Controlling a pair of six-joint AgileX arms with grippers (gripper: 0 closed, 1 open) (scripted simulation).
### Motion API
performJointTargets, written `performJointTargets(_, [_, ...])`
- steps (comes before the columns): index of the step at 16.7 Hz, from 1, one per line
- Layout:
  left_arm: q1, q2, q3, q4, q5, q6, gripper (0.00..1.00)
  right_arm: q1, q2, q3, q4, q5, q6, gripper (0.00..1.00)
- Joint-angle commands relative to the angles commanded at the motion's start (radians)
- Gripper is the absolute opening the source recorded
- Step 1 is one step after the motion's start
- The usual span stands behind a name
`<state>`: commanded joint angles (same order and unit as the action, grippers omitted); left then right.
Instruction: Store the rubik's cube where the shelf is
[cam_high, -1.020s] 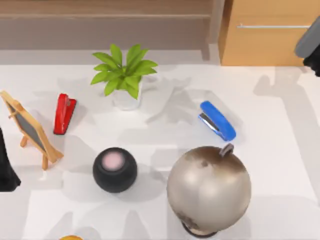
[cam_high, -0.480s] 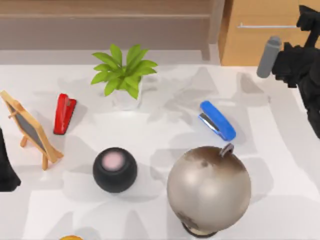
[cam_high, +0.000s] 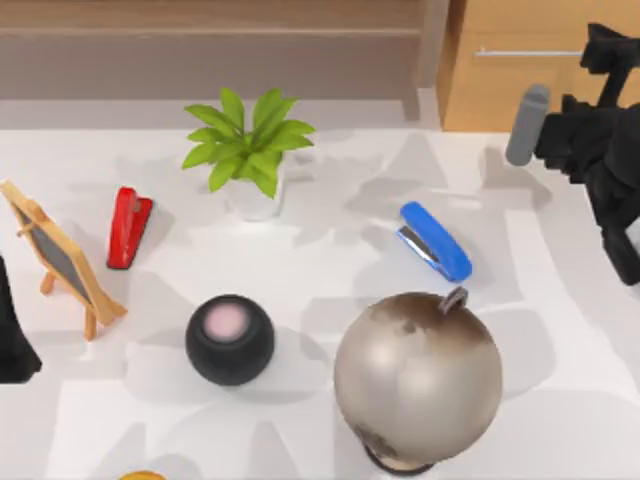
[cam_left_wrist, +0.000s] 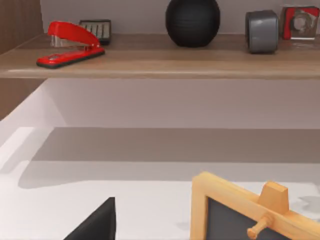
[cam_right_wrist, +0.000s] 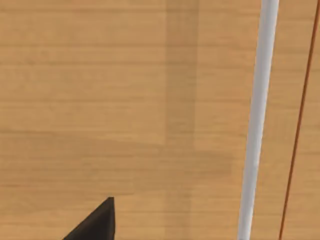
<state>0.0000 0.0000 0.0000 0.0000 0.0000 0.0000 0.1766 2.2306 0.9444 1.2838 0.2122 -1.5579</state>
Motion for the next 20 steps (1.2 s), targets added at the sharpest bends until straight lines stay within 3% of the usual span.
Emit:
performJointTargets(12, [0.000,0.000,0.000,0.000,0.000,0.000,1.00,-0.013,0.052,0.117,-0.065,-0.012,-0.001,1.00])
performJointTargets(20, [0.000,0.000,0.000,0.000,0.000,0.000,1.00,-0.013,0.052,0.117,-0.065,-0.012,-0.001,0.40])
